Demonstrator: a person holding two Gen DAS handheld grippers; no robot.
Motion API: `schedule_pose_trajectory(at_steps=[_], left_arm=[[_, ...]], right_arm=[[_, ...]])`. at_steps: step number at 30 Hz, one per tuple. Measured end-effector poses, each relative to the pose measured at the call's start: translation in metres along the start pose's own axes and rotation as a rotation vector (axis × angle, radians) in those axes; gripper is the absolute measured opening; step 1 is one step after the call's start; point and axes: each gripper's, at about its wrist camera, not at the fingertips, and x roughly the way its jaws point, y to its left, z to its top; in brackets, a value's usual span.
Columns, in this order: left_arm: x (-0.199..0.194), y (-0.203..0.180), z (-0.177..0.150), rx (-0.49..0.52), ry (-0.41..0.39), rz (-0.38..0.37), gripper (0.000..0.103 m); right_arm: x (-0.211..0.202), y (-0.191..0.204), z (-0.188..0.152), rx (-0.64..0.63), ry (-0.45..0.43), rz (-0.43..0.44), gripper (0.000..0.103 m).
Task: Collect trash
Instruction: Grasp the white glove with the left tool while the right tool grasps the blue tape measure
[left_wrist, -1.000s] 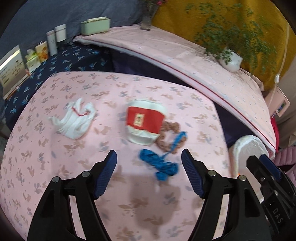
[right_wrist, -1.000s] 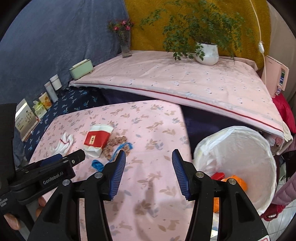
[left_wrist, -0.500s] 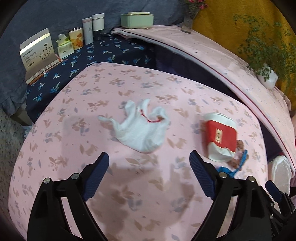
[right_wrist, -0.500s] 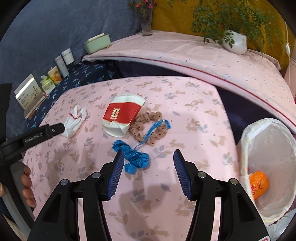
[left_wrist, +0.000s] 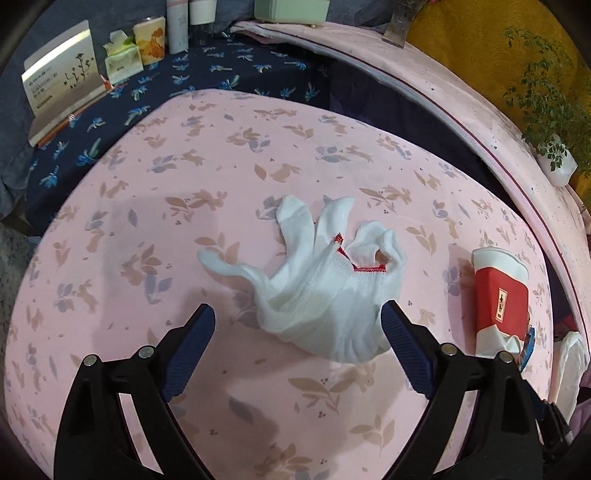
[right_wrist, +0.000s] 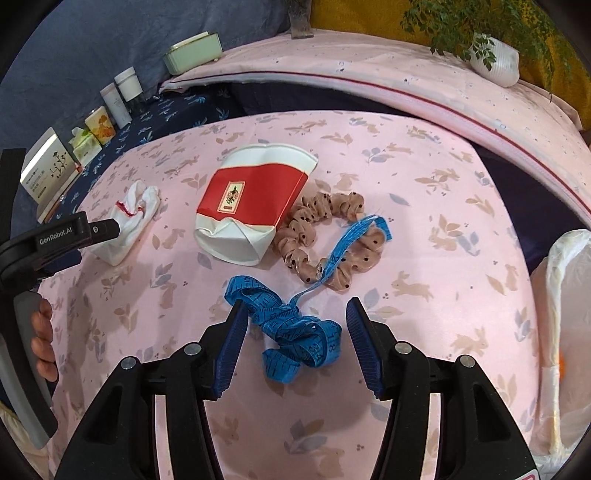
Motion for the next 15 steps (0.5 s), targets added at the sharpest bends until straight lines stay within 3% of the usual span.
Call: schedule_pose_trajectory(at_steps=[4,8,10,13,15], left_arm=[[0.009,-0.006,-0.002,0.021,0.014,-0.017,0.077],[0.007,-0.015,-0.005,0.059,-0.008,-0.024,0.056],[0.004,-0.018,-0.005,0.061,-0.012,-0.030,0.047],[0.001,-0.020,-0.007,0.054,-0.003,-0.053,0.023],[-0.003,-0.022,-0.008,0.049,0.000,-0.060,0.021]], right_arm=[[0.003,0.003,-0.004,-0.022,-0.011,-0.015,0.054],[0.002,0.003,-0.005,-0.029,-0.015,-0.017,0.054],[0.001,0.003,-0.006,-0.029,-0.017,-0.018,0.049],[0.000,0.004,-0.008,-0.038,-0.012,-0.012,0.033],[-0.002,0.003,-0.008,-0.037,-0.005,-0.008,0.022]])
